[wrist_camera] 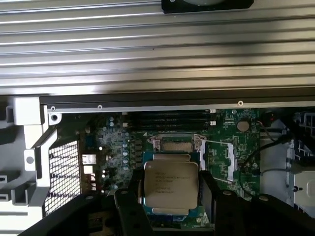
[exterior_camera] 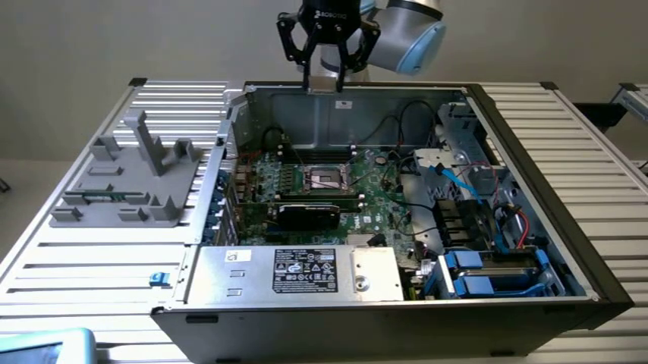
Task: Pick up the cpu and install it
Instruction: 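Pick up the cpu and move it towards the insertion slot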
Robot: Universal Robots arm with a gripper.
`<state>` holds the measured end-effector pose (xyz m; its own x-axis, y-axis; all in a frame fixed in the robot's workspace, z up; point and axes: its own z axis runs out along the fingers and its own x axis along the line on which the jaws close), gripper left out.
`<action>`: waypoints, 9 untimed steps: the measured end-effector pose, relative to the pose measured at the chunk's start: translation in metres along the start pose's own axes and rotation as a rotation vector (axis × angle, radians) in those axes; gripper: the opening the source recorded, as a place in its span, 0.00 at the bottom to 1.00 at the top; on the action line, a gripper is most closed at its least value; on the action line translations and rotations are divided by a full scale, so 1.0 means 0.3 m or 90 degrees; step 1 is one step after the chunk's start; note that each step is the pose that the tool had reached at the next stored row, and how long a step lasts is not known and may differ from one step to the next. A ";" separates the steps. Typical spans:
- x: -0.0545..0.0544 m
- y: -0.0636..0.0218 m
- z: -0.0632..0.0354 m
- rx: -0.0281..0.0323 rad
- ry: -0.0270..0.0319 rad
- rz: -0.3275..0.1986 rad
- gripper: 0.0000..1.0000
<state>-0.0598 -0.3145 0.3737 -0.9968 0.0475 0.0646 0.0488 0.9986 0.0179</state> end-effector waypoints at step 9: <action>-0.004 0.017 0.027 0.0004 -0.0009 -0.010 0.56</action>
<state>-0.0588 -0.3093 0.3656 -0.9975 0.0323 0.0629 0.0335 0.9993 0.0182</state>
